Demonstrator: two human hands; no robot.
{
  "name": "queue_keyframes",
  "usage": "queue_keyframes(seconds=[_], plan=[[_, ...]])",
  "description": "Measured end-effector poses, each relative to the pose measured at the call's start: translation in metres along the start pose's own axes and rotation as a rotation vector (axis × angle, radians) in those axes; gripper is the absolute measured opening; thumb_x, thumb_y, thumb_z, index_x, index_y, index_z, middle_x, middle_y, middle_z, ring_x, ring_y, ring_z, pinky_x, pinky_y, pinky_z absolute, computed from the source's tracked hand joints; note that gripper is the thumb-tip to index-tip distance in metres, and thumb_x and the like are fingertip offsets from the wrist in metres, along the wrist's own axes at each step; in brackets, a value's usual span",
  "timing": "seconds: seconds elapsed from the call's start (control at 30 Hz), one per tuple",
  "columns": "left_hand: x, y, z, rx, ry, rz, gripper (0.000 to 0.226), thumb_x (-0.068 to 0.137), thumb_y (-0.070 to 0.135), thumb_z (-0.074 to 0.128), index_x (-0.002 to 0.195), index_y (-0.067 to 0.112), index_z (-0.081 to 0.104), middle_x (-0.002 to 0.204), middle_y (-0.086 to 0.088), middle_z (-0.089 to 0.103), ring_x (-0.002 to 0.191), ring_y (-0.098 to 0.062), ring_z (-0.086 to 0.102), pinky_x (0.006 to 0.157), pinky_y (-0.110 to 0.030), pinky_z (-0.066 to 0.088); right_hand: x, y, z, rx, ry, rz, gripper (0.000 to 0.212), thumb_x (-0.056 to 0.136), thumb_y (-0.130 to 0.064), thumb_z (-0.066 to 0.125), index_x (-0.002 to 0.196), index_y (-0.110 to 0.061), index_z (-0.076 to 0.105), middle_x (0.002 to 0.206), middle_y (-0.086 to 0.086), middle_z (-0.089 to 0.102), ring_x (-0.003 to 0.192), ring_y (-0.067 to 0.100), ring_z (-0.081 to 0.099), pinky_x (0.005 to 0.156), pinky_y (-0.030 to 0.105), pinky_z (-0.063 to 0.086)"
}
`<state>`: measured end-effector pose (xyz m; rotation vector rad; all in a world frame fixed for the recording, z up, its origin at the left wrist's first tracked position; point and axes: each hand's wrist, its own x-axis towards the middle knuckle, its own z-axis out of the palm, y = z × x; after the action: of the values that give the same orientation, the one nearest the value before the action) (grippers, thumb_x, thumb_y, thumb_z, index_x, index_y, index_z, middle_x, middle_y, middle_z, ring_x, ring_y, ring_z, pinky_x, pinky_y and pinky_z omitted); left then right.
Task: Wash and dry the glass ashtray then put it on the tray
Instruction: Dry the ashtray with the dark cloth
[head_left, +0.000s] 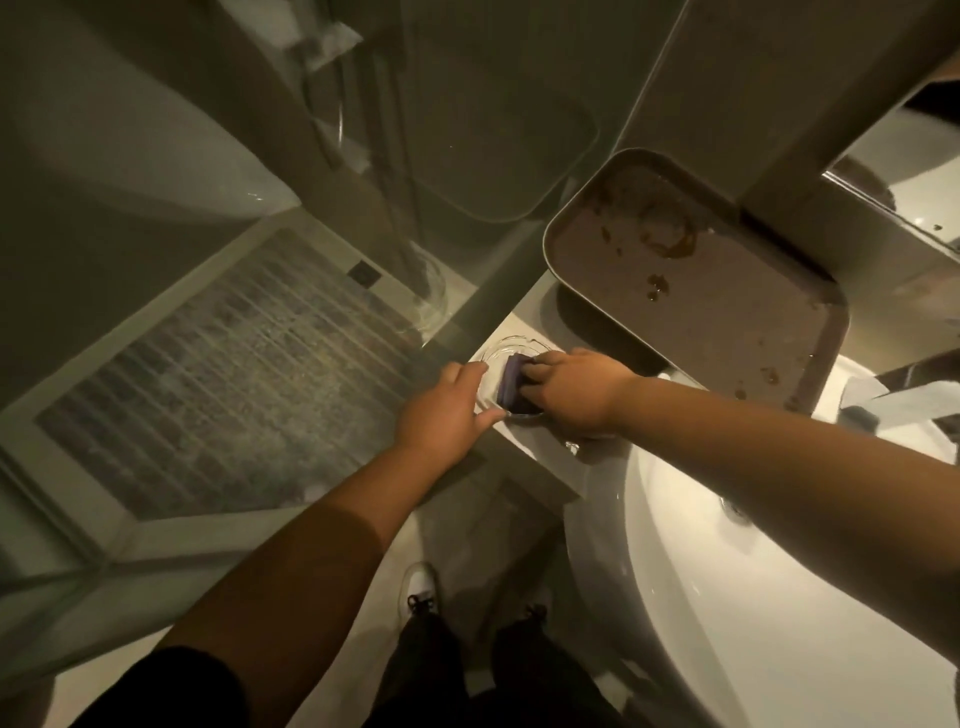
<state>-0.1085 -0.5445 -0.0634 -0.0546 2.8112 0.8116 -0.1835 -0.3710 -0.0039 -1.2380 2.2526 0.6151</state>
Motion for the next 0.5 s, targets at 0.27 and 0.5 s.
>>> queue_keyframes(seconds=[0.27, 0.5], plan=[[0.009, -0.006, -0.003, 0.133, 0.005, 0.128, 0.064, 0.085, 0.056, 0.058, 0.135, 0.018, 0.044, 0.130, -0.008, 0.051, 0.108, -0.030, 0.056, 0.075, -0.035, 0.044, 0.006, 0.002, 0.010, -0.030, 0.006, 0.033, 0.073, 0.091, -0.032, 0.062, 0.152, -0.024, 0.022, 0.159, 0.008, 0.022, 0.136, 0.032, 0.035, 0.102, 0.043, 0.039], [0.015, 0.004, -0.003, 0.262, 0.039, 0.207, 0.050, 0.086, 0.050, 0.060, 0.121, 0.014, 0.053, 0.118, -0.008, 0.059, 0.104, -0.027, 0.053, 0.081, -0.035, 0.040, -0.002, -0.020, -0.010, -0.039, -0.061, 0.130, 0.046, 0.089, -0.029, 0.065, 0.132, -0.016, 0.053, 0.133, 0.010, 0.055, 0.121, 0.028, 0.050, 0.097, 0.039, 0.041]])
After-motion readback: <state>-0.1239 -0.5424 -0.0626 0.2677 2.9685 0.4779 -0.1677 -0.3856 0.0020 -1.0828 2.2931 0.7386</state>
